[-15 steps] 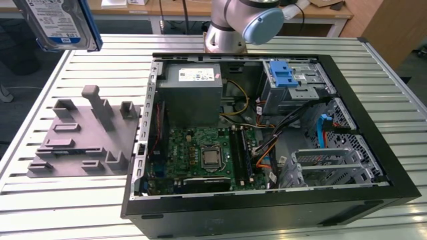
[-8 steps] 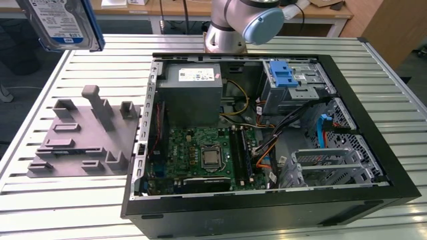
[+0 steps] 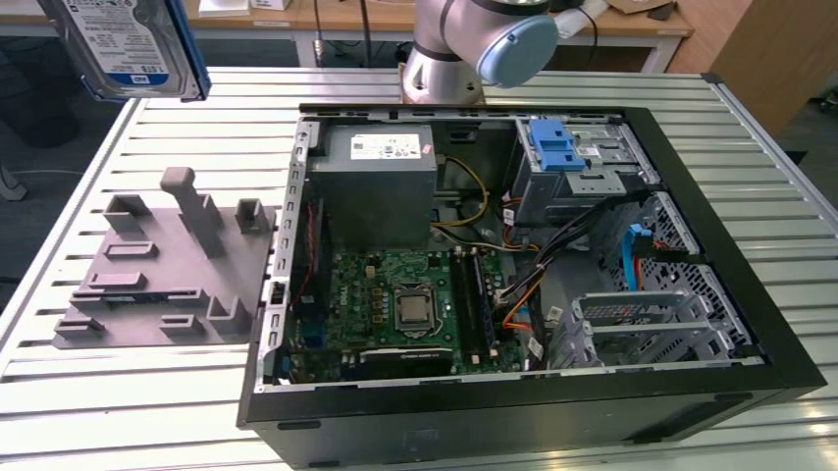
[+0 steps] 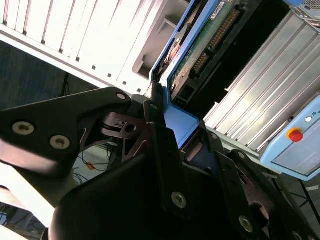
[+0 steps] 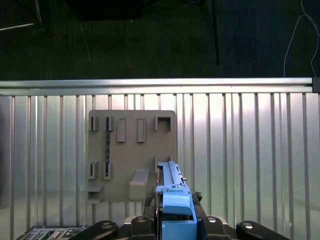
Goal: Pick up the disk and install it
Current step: 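Pick up the disk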
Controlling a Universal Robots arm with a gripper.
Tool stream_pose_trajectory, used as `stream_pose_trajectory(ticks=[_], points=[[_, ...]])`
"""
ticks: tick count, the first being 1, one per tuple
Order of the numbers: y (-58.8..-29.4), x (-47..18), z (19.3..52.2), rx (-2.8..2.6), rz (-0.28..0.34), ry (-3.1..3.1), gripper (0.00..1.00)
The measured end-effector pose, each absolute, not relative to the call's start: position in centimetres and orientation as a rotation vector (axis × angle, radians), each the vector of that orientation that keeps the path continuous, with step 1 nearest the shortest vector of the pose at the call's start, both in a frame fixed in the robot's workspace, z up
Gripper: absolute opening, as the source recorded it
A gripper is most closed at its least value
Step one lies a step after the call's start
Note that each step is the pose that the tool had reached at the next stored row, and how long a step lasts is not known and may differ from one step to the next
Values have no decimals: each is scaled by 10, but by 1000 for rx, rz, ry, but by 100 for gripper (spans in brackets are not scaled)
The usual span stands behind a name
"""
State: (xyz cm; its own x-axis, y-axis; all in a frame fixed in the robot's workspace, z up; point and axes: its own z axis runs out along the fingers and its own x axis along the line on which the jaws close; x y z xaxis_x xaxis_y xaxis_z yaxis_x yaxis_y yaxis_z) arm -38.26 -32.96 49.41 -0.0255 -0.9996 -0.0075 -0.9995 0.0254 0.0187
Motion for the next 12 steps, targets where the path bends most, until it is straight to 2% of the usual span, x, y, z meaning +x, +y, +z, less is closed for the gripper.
stream_pose_trajectory(ticks=[12], points=[[-330,-371,494,2188,-29,-2244,36]])
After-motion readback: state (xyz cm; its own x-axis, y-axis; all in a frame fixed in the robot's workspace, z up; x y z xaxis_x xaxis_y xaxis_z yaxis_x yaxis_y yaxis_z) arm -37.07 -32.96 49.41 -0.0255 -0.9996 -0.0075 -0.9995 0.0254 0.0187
